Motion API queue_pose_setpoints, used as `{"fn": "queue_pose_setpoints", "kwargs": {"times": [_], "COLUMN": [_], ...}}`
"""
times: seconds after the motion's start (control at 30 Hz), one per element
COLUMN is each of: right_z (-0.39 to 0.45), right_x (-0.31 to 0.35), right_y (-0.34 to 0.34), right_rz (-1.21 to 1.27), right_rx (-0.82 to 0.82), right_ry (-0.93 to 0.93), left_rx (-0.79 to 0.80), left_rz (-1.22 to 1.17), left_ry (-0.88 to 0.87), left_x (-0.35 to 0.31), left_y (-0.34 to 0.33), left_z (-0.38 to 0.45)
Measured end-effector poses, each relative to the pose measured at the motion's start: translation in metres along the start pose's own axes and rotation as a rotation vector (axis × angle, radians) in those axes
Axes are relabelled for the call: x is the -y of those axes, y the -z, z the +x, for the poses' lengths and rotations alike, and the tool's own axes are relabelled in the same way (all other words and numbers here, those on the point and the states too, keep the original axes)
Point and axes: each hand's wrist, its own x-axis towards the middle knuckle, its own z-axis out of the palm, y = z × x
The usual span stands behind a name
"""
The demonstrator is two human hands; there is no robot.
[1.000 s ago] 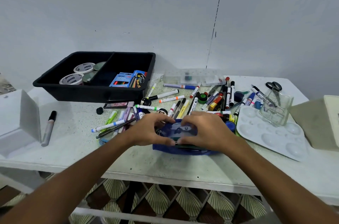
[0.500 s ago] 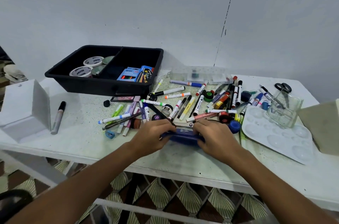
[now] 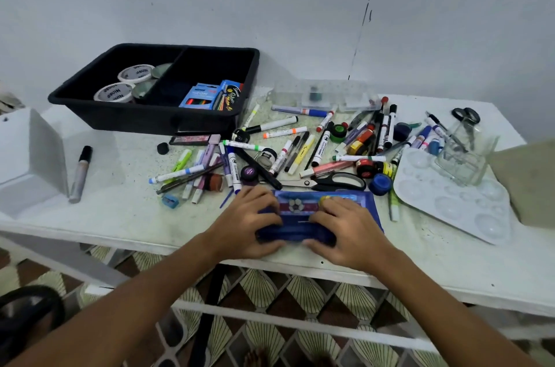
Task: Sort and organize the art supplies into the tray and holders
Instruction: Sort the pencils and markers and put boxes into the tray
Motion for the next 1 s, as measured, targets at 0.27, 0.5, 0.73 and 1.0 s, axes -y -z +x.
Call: {"fn": "queue_pose_setpoints", "kwargs": {"times": [0.27, 0.5, 0.73, 1.0], "right_z": [0.017, 0.021, 0.034, 0.044], "right_x": [-0.012, -0.022, -0.03, -0.037], "right_y": [0.015, 0.018, 0.018, 0.021], "right_rz": [-0.054, -0.022, 0.002, 0.098], "right_rx": [0.094, 0.14, 0.28, 0.289], "right_ry": [0.005, -0.044, -0.046, 0.032], "left_rx": [0.026, 0.018, 0.076, 0.068], "left_rz": [-0.002, 0.04, 0.082, 0.097], "left_ry": [0.047, 0.097, 0.167, 0.21], "left_x": [-0.004, -0.009, -0.013, -0.022], "left_y": [0.003, 0.004, 0.005, 0.007], "left_z": [0.003, 0.001, 0.0, 0.0]}}
